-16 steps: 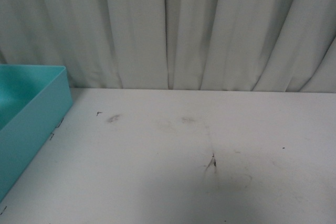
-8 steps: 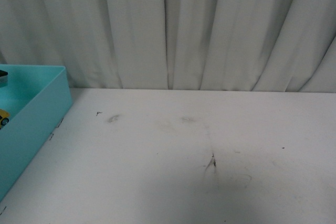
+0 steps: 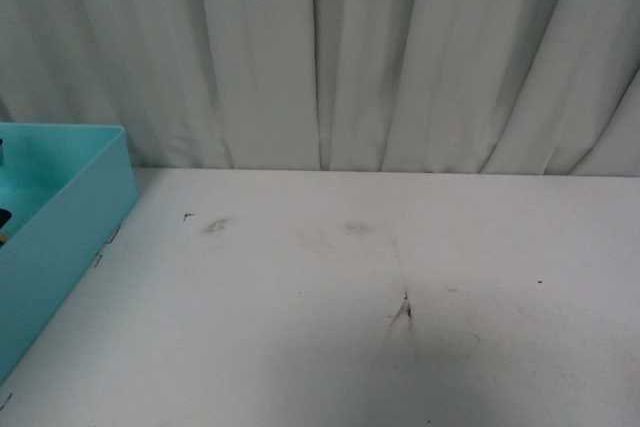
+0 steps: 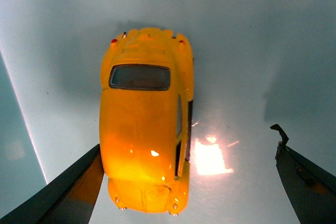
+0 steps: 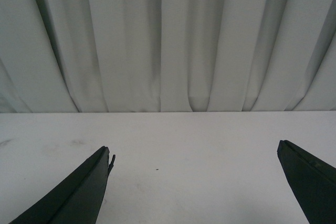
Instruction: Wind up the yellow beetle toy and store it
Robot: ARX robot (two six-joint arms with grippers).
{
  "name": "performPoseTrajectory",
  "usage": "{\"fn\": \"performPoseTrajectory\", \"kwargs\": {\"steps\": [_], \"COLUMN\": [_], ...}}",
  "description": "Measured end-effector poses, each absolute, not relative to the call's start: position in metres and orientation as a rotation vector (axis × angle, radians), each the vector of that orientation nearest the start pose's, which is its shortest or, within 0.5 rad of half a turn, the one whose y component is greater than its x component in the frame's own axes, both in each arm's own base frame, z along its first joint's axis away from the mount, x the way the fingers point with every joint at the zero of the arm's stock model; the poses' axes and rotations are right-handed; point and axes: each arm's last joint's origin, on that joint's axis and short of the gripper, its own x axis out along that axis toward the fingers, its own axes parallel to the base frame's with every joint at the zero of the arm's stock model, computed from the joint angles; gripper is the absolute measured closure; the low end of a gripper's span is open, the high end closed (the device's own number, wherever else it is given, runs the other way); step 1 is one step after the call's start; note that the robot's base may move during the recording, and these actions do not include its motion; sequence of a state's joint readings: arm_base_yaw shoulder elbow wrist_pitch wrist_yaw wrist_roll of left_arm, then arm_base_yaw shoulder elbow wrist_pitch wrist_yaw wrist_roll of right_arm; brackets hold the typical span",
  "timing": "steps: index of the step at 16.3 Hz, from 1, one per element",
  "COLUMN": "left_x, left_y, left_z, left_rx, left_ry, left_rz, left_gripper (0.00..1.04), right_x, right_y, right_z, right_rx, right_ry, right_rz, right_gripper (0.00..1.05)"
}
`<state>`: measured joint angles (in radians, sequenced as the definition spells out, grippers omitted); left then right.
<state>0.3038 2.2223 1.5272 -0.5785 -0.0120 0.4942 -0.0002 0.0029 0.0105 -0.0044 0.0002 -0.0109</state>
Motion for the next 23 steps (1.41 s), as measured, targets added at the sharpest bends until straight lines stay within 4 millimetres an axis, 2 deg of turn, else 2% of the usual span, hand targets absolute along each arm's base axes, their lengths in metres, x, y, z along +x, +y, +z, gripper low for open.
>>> {"fn": "performPoseTrajectory", "kwargs": {"steps": [4, 5, 6, 8, 9, 10, 11, 13, 14, 16, 18, 19, 23], "left_x": [0.397, 0.386, 0.374, 0.345, 0.332, 0.319, 0.305, 0.271, 0.259, 0.232, 0.214, 0.205, 0.178], "left_y": [0.135, 0.147, 0.159, 0.168, 0.166, 0.155, 0.136, 0.092, 0.080, 0.059, 0.046, 0.038, 0.022], "left_z": [0.189, 0.219, 0.239, 0.262, 0.273, 0.286, 0.290, 0.283, 0.275, 0.239, 0.221, 0.218, 0.196], "left_rx": [0.172, 0.142, 0.125, 0.103, 0.102, 0.101, 0.104, 0.079, 0.067, 0.024, 0.003, 0.006, 0.002], "left_ry": [1.023, 0.912, 0.825, 0.711, 0.660, 0.491, 0.284, 0.045, -0.013, 0.000, 0.017, -0.001, 0.014], "left_rz": [-0.076, -0.056, -0.037, -0.012, 0.017, 0.016, 0.011, -0.020, -0.025, -0.003, 0.008, -0.002, 0.004], "left_gripper": [0.07, 0.07, 0.07, 0.07, 0.07, 0.10, 0.20, 0.40, 0.49, 0.74, 0.98, 1.03, 1.03], "right_x": [0.097, 0.097, 0.097, 0.097, 0.097, 0.097, 0.097, 0.097, 0.097, 0.097, 0.097, 0.097, 0.097], "right_y": [0.000, 0.000, 0.000, 0.000, 0.000, 0.000, 0.000, 0.000, 0.000, 0.000, 0.000, 0.000, 0.000], "right_z": [0.166, 0.166, 0.166, 0.166, 0.166, 0.166, 0.166, 0.166, 0.166, 0.166, 0.166, 0.166, 0.166], "right_rx": [-0.011, -0.011, -0.011, -0.011, -0.011, -0.011, -0.011, -0.011, -0.011, -0.011, -0.011, -0.011, -0.011], "right_ry": [-0.004, -0.004, -0.003, -0.004, -0.004, -0.004, -0.004, -0.003, -0.003, -0.003, -0.003, -0.003, -0.003], "right_rz": [0.000, 0.000, -0.001, -0.001, 0.000, 0.000, -0.001, 0.000, -0.001, -0.001, 0.000, -0.001, 0.000], "right_gripper": [0.07, 0.07, 0.07, 0.07, 0.07, 0.07, 0.07, 0.07, 0.07, 0.07, 0.07, 0.07, 0.07]}}
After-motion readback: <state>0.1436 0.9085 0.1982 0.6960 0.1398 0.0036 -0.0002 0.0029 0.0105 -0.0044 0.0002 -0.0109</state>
